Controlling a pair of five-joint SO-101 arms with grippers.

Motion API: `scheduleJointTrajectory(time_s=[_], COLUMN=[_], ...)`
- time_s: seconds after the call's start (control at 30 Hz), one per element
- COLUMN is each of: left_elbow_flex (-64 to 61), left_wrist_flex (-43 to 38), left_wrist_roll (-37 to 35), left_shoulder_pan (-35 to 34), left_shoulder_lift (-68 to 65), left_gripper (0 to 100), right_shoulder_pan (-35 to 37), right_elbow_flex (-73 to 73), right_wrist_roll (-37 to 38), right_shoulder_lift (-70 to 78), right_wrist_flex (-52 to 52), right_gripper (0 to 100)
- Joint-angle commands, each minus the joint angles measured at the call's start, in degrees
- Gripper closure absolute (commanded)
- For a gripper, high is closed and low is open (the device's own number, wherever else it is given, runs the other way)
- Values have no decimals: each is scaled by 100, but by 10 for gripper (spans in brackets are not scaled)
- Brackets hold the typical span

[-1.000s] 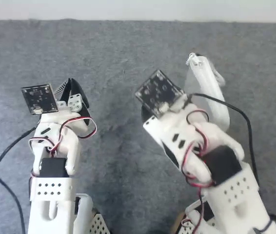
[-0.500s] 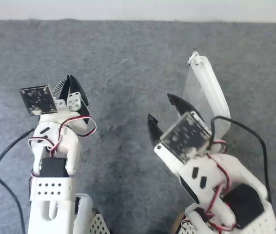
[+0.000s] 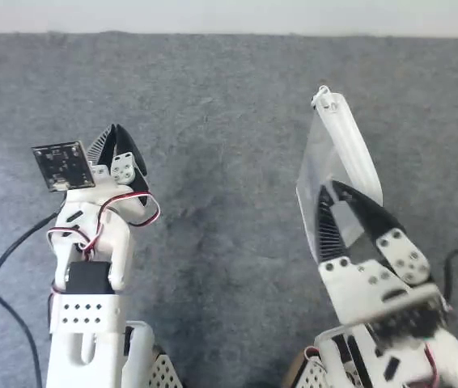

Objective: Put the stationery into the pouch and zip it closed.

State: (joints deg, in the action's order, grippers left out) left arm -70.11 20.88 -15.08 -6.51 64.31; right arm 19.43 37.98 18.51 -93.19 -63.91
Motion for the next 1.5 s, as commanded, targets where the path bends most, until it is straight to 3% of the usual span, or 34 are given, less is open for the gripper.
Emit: scheduleJointTrajectory(time_s=[0.0, 0.23, 0.47, 0.57, 0.9, 1.3, 1.47], left_elbow_flex=[127, 127, 119, 119, 163, 347, 365], left_wrist_flex=[-167, -167, -167, -167, -167, 53, 703], left_wrist_roll=[-97, -88, -88, -79, -62, -88, -97], left_shoulder_pan=[9, 9, 9, 9, -220, -1134, -1152], left_shoulder_lift=[44, 44, 44, 44, 53, 105, 1160], left_gripper=[988, 988, 988, 988, 988, 988, 988], right_shoulder_pan=[-637, -2325, -2571, -2141, 611, 716, 760], right_elbow_flex=[-299, -114, 457, 686, 1336, 1336, 1345], right_wrist_roll=[88, 35, -237, -237, -193, -202, -185], right_shoulder_lift=[-75, -66, -13, -13, -75, -171, -1130], right_wrist_flex=[110, 127, 136, 110, 75, 66, 66], right_gripper=[972, 972, 972, 972, 972, 972, 969])
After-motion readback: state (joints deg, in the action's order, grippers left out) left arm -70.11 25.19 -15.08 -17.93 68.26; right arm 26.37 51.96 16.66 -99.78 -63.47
